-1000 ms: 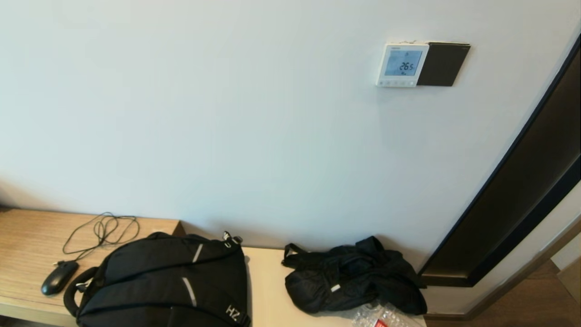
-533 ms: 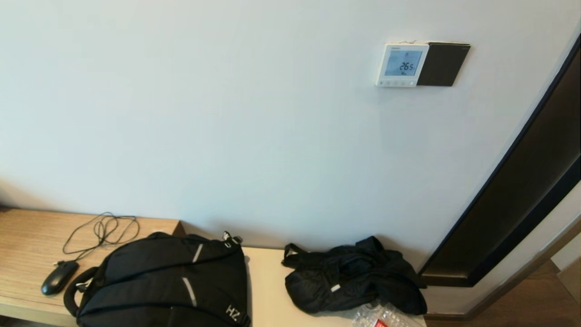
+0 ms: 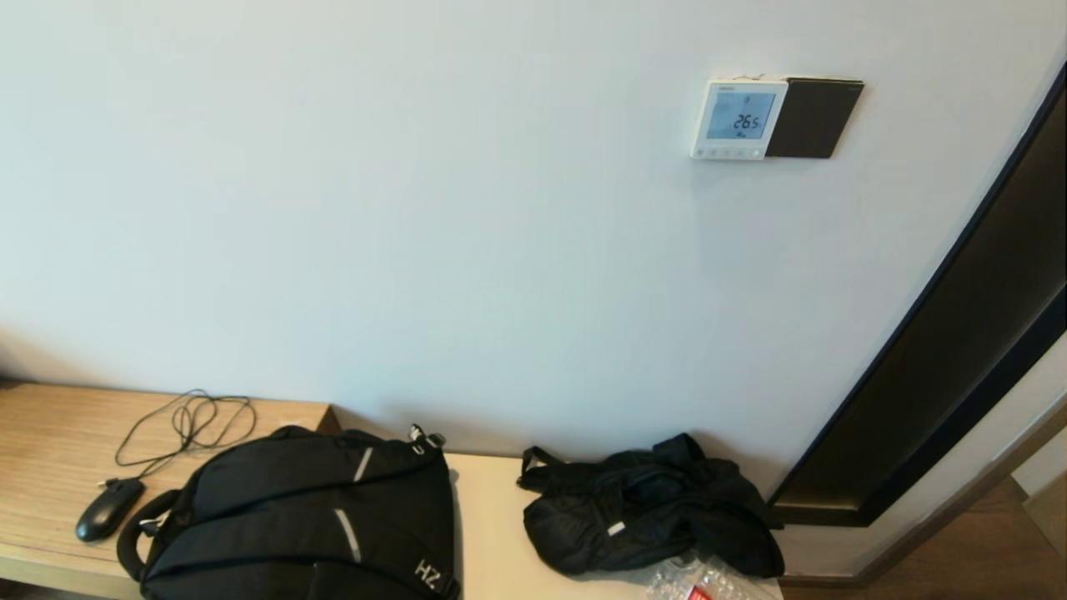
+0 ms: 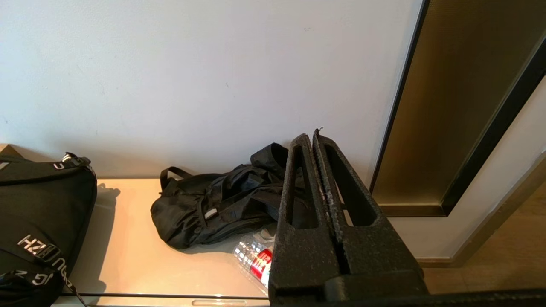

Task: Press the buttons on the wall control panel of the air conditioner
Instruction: Turn off the central air conditioner

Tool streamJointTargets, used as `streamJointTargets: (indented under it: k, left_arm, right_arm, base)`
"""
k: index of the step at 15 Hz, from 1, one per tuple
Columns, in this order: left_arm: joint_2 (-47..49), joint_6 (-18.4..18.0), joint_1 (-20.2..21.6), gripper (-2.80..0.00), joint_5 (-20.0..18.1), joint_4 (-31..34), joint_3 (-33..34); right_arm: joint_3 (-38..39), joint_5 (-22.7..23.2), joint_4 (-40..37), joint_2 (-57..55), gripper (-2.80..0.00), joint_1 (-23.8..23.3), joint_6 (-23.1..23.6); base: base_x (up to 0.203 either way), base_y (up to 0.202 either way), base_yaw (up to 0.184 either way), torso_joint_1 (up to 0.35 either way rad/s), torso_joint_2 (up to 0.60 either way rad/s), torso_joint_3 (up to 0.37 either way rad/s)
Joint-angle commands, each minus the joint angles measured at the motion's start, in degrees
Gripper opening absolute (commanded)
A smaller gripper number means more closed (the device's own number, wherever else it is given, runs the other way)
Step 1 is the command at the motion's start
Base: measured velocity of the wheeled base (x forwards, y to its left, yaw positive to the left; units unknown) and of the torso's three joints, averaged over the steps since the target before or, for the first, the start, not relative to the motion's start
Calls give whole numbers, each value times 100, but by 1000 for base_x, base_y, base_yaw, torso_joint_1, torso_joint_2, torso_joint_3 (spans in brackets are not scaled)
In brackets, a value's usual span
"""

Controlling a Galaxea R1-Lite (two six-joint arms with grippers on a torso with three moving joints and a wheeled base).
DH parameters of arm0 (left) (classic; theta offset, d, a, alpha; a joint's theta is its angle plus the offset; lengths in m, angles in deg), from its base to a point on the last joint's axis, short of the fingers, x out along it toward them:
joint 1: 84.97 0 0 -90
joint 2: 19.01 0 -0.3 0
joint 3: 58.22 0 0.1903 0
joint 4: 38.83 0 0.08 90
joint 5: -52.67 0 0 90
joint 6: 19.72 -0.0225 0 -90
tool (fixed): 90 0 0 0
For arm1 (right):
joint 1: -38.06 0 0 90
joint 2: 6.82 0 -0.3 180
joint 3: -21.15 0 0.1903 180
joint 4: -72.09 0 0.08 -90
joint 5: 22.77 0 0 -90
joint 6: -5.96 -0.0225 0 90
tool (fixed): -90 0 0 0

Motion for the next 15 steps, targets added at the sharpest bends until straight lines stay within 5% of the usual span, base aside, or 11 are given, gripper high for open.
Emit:
streamJointTargets:
  k: [1, 15]
  left_arm:
    - [0, -1, 1, -280, 4, 1, 0]
    - [-2, -1, 1, -280, -4, 1, 0]
  right_arm:
    - [0, 3, 4, 7, -280, 4, 2]
    - [0, 3, 4, 7, -280, 4, -33]
  base:
    - [0, 0, 0, 0, 0, 0]
    - [0, 0, 0, 0, 0, 0]
